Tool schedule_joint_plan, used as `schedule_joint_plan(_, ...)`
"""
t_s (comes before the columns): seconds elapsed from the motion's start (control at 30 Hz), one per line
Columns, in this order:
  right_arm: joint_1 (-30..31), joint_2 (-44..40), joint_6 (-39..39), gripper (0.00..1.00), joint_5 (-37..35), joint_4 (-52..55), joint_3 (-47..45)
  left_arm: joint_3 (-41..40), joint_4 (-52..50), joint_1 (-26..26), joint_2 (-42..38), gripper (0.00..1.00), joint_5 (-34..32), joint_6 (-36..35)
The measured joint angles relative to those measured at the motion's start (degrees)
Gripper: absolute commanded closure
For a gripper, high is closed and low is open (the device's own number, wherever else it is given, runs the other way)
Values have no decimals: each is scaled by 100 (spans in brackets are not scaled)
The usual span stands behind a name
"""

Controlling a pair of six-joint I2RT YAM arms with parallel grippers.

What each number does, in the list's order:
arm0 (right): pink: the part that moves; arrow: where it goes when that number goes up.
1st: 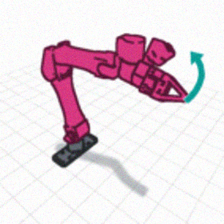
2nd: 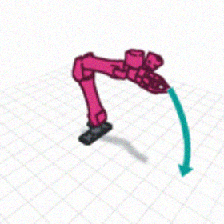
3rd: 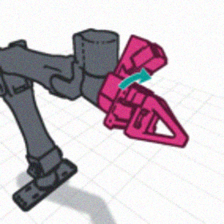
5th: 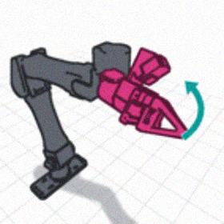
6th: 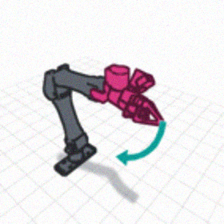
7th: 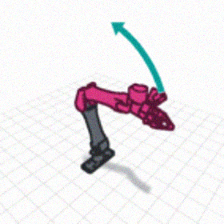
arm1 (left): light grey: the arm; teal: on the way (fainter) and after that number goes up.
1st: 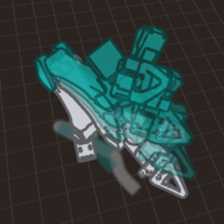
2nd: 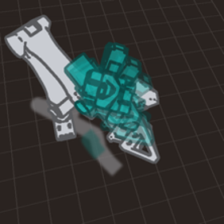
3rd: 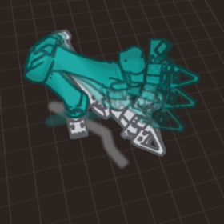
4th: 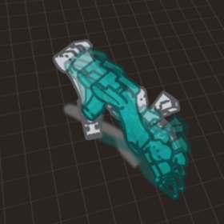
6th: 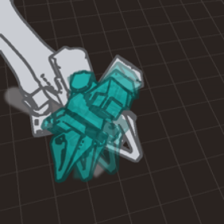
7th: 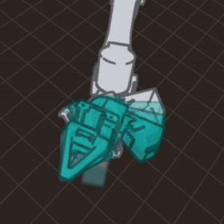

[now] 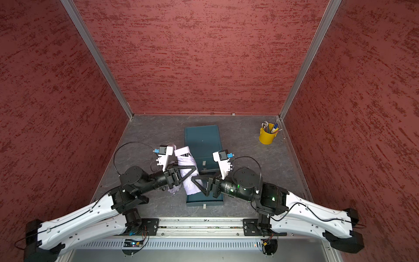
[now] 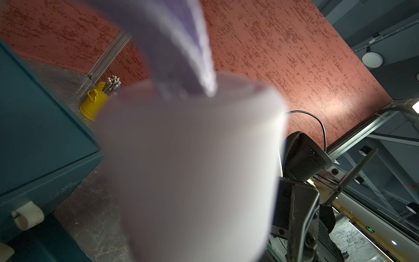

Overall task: Place the umbrella in the drawer by color
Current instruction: Pick up the umbrella from the center of the board.

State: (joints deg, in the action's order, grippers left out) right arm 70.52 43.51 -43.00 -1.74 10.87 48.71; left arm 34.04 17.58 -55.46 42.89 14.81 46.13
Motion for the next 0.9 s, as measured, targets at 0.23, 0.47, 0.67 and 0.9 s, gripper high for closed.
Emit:
schedule_joint_plan(0.23,0,149,-179,31,199,-186,-74,-431,949,387,144,69,708,573)
schedule_joint_plan(0.47,20,350,-315,57,367,-162,-63,-448,1722,481,378,69,1349,909)
schedule_joint_plan(0.67,26,262,-356,92,398,-98,-61,-522,1976,588,487,70,1563,1025)
schedule_joint_plan(0.9,26,254,-400,100,267,251,-68,-610,1958,693,529,31,1639,1010)
